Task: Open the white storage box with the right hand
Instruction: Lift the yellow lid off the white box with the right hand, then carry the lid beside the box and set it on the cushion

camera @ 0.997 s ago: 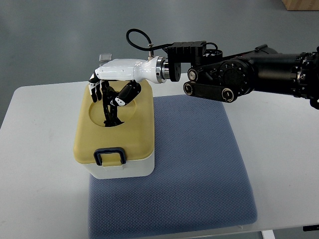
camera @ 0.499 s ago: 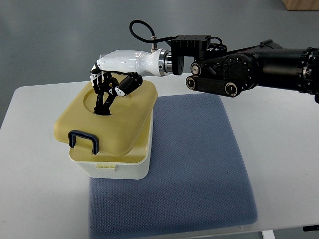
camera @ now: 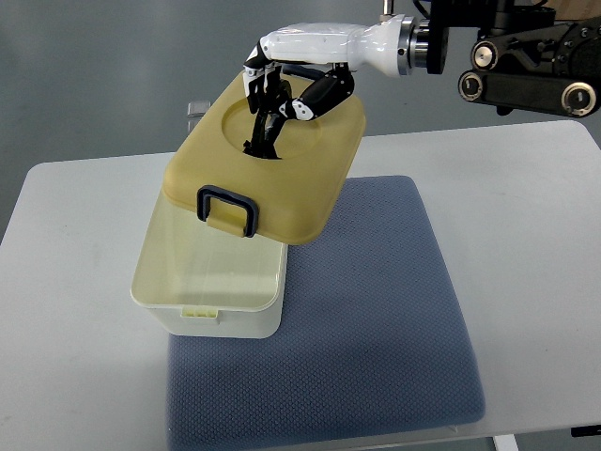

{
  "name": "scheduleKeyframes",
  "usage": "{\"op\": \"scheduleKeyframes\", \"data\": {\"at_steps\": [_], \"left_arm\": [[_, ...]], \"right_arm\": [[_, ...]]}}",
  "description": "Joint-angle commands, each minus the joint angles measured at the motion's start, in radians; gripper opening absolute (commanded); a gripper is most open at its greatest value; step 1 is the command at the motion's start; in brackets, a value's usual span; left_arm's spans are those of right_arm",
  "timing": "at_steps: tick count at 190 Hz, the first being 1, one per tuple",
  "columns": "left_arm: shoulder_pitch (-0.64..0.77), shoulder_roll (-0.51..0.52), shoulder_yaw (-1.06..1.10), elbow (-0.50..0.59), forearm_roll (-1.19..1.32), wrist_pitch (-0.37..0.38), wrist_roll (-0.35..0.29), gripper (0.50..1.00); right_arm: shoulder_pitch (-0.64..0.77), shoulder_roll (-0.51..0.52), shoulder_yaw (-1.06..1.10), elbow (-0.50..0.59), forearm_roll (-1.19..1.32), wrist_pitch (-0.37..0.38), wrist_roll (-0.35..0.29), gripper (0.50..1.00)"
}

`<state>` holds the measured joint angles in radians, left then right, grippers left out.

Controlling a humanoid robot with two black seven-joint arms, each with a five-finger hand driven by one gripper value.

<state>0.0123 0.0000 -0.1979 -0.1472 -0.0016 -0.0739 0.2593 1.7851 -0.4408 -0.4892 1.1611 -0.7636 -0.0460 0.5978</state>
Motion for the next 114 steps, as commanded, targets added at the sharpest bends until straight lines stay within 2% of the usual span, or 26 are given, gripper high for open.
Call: {"op": "scheduleKeyframes", "data": {"at_steps": [1,33,79,114], "left_arm": [[0.000,0.000,0.000,0.000,0.000,0.000,0.000,1.000],[0.000,0.000,0.000,0.000,0.000,-0.001,0.001,1.000],[0.000,0.000,0.000,0.000,0.000,-0.001,0.003,1.000],[0.000,0.000,0.002,0.000,0.000,-0.001,0.005,1.000]], "right_arm": [[0.001,-0.098,-0.006,0.046,-0.052,0.028,0.002,0.500],[-0.091,-0.239,-0.006,0.060,-0.198,0.044,0.013,0.500],[-0.260,-0.305,0.004,0.042,-0.312,0.029,0.013,0.500],[-0.357,-0.263,0.004,0.023,-0.312,-0.091,0.013,0.500]]}}
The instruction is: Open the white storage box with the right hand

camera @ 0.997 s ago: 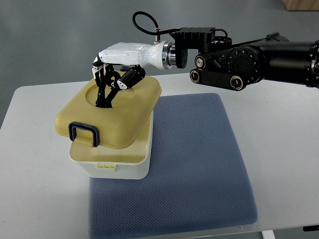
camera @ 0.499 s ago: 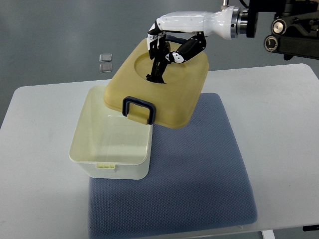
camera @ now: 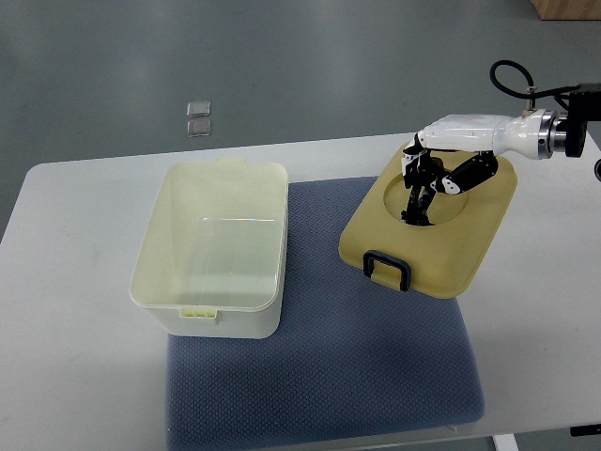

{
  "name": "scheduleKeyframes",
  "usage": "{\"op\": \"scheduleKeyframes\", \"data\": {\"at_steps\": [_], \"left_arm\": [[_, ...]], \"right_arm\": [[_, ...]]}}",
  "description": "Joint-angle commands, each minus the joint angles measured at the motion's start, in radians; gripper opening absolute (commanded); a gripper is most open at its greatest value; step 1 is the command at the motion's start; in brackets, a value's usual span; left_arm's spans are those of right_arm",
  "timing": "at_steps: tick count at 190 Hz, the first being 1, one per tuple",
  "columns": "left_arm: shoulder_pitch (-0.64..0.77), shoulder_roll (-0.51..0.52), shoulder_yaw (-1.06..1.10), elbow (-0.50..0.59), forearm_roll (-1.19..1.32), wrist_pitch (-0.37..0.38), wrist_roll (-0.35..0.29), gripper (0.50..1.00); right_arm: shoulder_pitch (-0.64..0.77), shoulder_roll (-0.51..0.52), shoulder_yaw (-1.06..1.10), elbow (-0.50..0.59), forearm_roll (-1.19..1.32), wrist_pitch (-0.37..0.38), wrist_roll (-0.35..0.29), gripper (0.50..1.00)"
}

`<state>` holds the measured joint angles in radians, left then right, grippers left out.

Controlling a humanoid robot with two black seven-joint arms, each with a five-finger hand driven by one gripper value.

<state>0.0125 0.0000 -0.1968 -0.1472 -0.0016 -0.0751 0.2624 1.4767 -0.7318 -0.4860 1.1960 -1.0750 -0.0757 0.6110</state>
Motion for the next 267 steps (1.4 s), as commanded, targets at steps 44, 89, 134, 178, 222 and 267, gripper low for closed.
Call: {"op": "scheduleKeyframes", "data": {"at_steps": [44,89,134,178,222,267], "left_arm": [[0.000,0.000,-0.001,0.000,0.000,0.000,0.001,1.000],[0.004,0.000,-0.001,0.000,0.000,0.000,0.001,1.000],[0.004,0.000,-0.001,0.001,0.000,0.000,0.001,1.000],[0.004,0.000,-0.001,0.000,0.000,0.000,0.001,1.000],[0.004,0.000,0.000,-0.005,0.000,0.000,0.001,1.000],[0.004,0.000,0.000,-0.015,0.000,0.001,0.001,1.000]], "right_arm": [[-0.137,0.175,0.003,-0.125,0.010,-0.142,0.000,0.500],[-0.199,0.264,0.004,-0.190,0.015,-0.184,0.000,0.500],[-0.191,0.256,0.004,-0.190,0.018,-0.173,0.000,0.930],[-0.162,0.152,0.161,-0.184,0.058,-0.085,0.000,0.930],[-0.277,0.064,0.509,-0.205,0.386,0.070,-0.011,0.930],[-0.447,0.169,0.819,-0.291,0.955,0.082,-0.296,0.930]]}}
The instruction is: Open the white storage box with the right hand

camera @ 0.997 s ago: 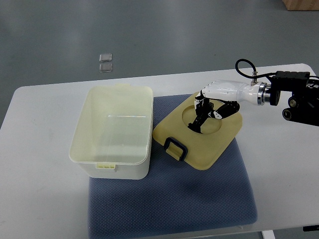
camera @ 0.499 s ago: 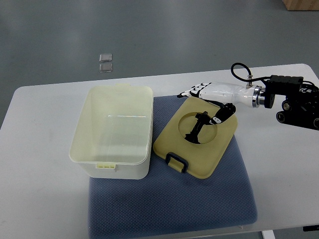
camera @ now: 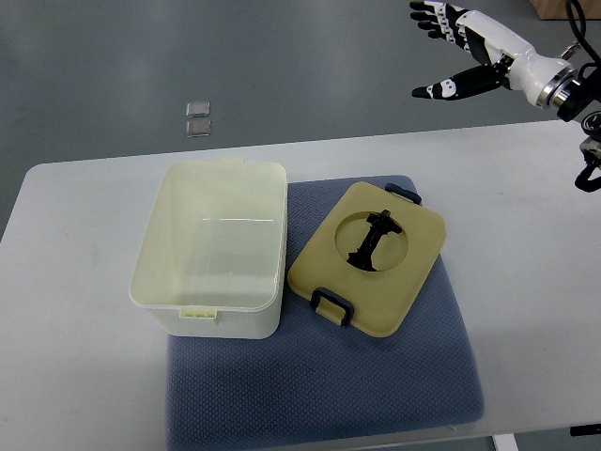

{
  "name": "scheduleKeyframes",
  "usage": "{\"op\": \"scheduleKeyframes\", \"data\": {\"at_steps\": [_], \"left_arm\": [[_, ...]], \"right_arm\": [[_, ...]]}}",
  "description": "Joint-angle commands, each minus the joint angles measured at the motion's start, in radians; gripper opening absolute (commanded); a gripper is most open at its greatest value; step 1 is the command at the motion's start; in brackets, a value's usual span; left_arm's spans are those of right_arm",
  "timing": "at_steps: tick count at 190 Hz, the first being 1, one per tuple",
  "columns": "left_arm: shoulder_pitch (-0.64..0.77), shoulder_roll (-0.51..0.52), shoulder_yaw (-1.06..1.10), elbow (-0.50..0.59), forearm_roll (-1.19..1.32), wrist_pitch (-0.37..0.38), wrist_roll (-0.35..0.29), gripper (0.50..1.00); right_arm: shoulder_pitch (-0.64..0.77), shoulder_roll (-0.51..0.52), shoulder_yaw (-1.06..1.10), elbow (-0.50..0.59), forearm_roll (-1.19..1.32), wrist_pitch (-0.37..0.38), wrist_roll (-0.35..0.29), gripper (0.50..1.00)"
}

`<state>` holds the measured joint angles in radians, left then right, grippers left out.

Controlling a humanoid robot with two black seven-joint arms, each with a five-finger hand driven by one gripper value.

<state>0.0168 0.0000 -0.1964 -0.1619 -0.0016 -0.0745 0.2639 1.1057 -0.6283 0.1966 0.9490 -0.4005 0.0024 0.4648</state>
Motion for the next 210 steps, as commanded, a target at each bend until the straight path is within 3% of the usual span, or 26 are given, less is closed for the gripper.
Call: {"op": "scheduleKeyframes", "data": {"at_steps": [1,15,43,75,91,132,179,210], "left_arm": [[0.000,0.000,0.000,-0.001,0.000,0.001,0.000,1.000],[0.000,0.000,0.000,-0.001,0.000,0.001,0.000,1.000],[0.000,0.000,0.000,-0.002,0.000,-0.001,0.000,1.000],[0.000,0.000,-0.002,-0.001,0.000,-0.001,0.001,1.000],[0.000,0.000,-0.002,0.001,0.000,-0.001,0.001,1.000],[0.000,0.000,-0.002,-0.001,0.000,-0.001,0.001,1.000],[0.000,0.000,0.000,-0.002,0.000,-0.001,0.001,1.000],[0.000,0.000,-0.002,-0.002,0.000,-0.001,0.001,1.000]], "right_arm": [[-0.076,0.065,0.136,-0.044,0.281,0.004,-0.150,0.930],[-0.121,0.113,0.214,-0.076,0.471,0.004,-0.216,0.930],[-0.213,0.209,0.385,-0.187,0.715,0.018,-0.218,0.930],[-0.354,0.317,0.618,-0.223,0.773,0.257,-0.216,0.930],[-0.389,0.364,0.705,-0.227,0.772,0.309,-0.198,0.930],[-0.380,0.406,0.762,-0.263,0.761,0.341,-0.109,0.930],[-0.339,0.437,0.745,-0.366,0.622,0.352,-0.109,0.930],[-0.340,0.441,0.744,-0.372,0.500,0.344,-0.114,0.930]]}}
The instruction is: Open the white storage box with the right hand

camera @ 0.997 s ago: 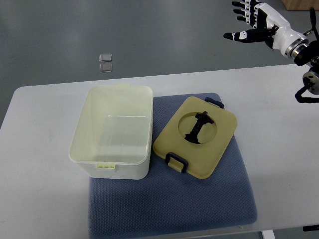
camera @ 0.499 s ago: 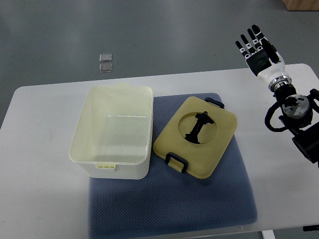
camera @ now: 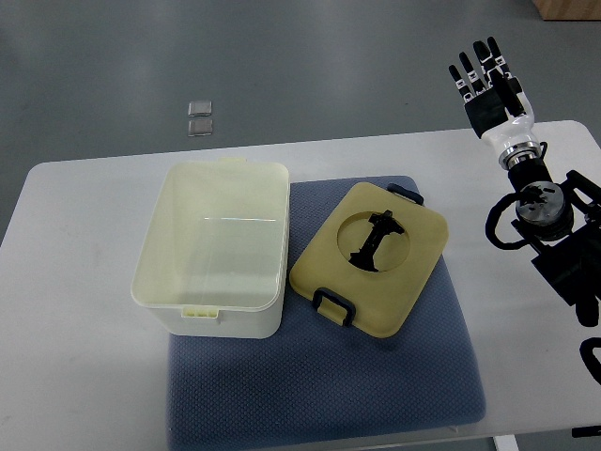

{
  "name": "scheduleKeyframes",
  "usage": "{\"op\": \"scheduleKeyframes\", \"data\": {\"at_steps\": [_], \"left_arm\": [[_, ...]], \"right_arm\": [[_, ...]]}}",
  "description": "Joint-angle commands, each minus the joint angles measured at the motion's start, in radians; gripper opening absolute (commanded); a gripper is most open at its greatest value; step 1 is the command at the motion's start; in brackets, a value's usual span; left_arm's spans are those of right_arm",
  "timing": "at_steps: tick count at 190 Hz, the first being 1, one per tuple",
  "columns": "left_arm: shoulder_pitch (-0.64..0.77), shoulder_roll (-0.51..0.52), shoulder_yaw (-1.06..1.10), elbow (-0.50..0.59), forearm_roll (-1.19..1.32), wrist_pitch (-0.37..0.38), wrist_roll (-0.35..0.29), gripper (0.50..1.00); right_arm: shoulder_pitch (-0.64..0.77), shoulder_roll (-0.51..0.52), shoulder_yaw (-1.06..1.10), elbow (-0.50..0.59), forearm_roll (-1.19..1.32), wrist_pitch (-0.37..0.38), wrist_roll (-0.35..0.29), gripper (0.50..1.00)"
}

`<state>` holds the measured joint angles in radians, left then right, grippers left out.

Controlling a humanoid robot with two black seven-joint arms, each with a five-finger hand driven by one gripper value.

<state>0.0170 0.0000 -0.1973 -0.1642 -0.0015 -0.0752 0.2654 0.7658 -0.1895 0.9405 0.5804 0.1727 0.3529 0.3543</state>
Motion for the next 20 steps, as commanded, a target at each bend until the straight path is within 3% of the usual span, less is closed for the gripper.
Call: {"op": "scheduleKeyframes", "data": {"at_steps": [1,20], "left_arm": [[0.000,0.000,-0.001,0.000,0.000,0.000,0.000,1.000],[0.000,0.000,0.001,0.000,0.000,0.000,0.000,1.000]], "right_arm": [[0.000,0.002,0.000,-0.005,-0.078,-0.008,-0.003,0.930],[0.000,0.001,0.000,-0.008,-0.102,-0.011,-0.003,0.930]]}}
